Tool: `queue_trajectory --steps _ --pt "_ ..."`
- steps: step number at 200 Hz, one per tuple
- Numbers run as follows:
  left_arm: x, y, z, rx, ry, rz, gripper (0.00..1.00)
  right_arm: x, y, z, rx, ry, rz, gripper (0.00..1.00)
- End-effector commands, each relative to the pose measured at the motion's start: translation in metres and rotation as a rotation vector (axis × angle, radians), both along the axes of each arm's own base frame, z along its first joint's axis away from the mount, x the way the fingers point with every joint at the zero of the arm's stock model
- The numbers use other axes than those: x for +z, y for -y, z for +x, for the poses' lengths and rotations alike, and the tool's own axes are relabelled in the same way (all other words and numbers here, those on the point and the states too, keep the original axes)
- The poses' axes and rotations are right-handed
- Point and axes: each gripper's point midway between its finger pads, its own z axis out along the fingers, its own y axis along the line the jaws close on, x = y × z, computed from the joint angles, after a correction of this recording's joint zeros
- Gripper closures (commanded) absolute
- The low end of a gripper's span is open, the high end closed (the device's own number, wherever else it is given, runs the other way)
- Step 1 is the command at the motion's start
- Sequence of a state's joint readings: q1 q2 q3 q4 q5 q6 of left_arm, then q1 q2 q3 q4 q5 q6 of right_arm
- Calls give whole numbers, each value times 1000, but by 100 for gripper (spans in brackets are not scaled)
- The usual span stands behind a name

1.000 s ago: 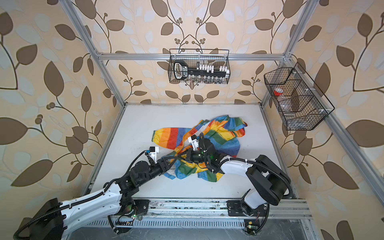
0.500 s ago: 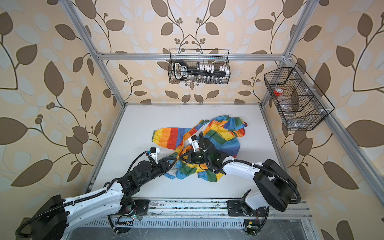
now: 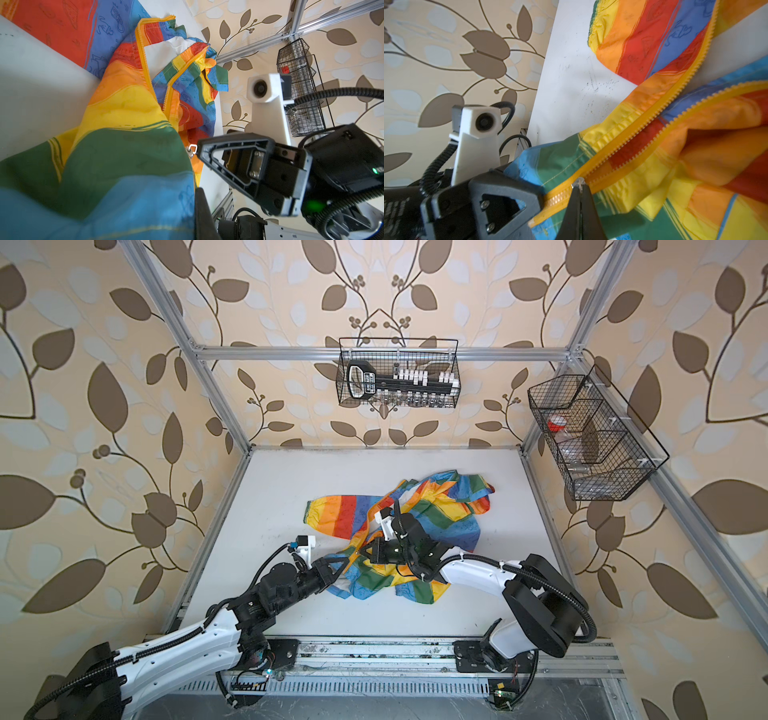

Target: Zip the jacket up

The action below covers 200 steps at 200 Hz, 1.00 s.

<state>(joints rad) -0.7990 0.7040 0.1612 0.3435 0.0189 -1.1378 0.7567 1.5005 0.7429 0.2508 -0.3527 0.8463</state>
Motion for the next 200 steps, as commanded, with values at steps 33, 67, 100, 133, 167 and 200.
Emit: queue_trajectory --steps 33,67,100,133,167,200 --pt "5 -2 -7 -10 -19 -1 100 -21 22 42 -109 53 -152 100" --pt "6 -5 -10 -12 -21 1 100 -24 45 68 -163 88 -236 100" --pt "11 -8 -10 -3 -10 -5 100 -26 75 97 -231 99 -297 100" --pt "21 -10 -11 -8 11 12 100 -27 110 127 -311 102 -343 100" --pt "33 -10 -12 -24 35 37 100 -23 144 153 -391 98 -357 100" --pt "41 -15 -13 -17 57 60 100 -19 177 176 -472 93 -379 100"
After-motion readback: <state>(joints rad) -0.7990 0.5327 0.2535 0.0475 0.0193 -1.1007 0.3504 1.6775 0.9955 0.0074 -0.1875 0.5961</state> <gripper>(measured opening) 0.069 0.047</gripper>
